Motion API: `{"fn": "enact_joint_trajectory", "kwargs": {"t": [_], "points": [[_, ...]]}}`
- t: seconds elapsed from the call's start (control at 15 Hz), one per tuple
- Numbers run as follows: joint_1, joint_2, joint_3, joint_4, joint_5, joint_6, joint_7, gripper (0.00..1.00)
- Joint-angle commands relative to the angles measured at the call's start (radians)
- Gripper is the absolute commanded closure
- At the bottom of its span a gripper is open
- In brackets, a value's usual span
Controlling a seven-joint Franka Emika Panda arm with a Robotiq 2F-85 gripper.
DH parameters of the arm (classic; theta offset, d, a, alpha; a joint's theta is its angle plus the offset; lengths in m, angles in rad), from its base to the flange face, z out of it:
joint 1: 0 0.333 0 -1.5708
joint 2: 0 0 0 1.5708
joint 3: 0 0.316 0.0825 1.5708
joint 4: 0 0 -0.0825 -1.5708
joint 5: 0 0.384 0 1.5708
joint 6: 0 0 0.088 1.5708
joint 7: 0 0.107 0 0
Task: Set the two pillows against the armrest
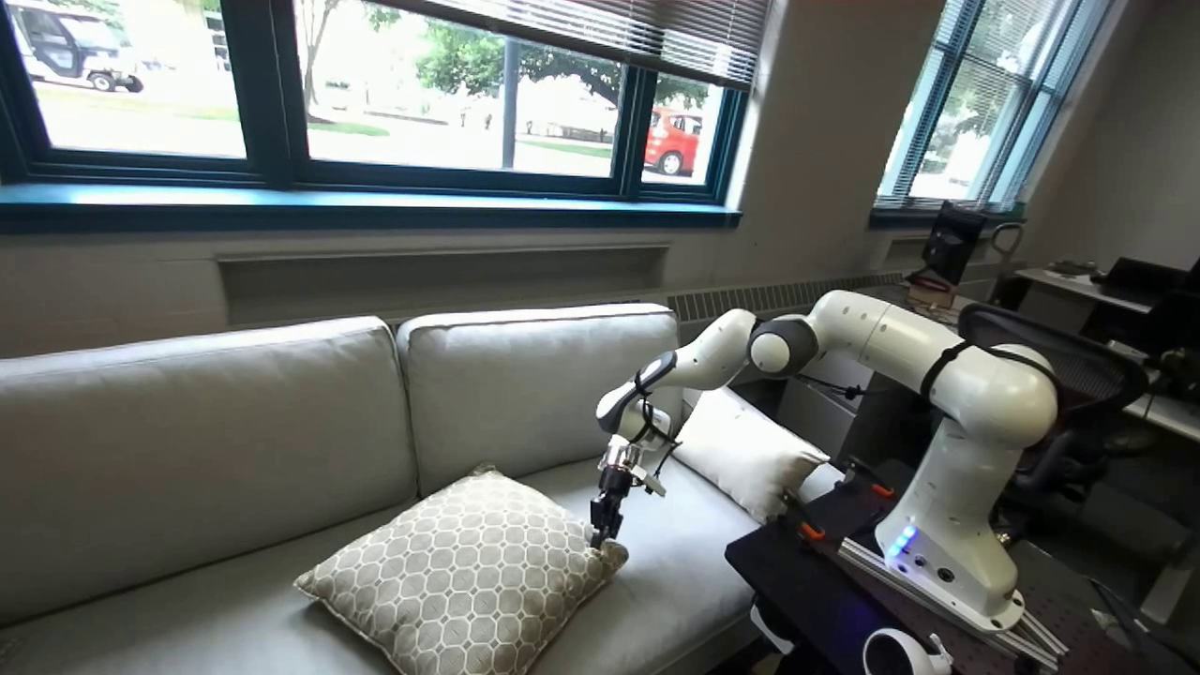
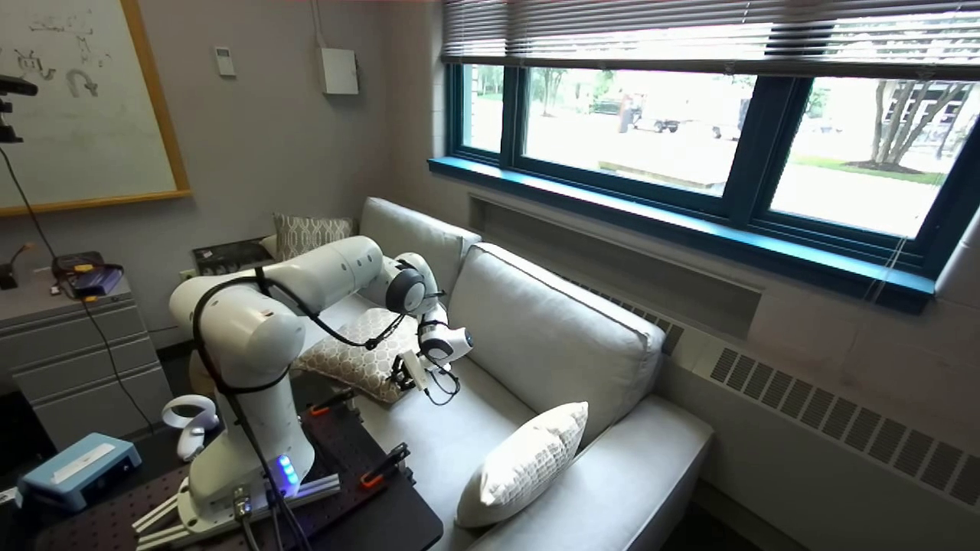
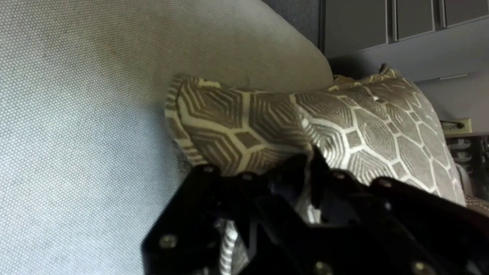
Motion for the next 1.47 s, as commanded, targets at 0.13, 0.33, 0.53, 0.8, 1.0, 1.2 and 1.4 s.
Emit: {"fn": "enact_joint_trajectory", "kwargs": {"t": [0.13, 0.33, 0.53, 0.8, 1.0, 1.2, 1.4], "points": [[0.038, -0.005, -0.046, 0.048, -0.053, 0.083, 0.033, 0.99], [-0.044, -0.007, 0.034, 0.045, -0.222, 0.221, 0.120, 0.99], [-0.102, -0.009, 0.085, 0.023, -0.271, 0.362, 0.163, 0.99], [-0.116, -0.134, 0.081, -0.184, -0.100, 0.560, 0.092, 0.99], [-0.096, -0.244, 0.114, -0.346, 0.006, 0.766, 0.081, 0.99], [-0.034, -0.363, 0.133, -0.499, 0.067, 0.985, 0.114, 0.99], [0.065, -0.483, 0.113, -0.634, 0.123, 1.171, 0.180, 0.99]]}}
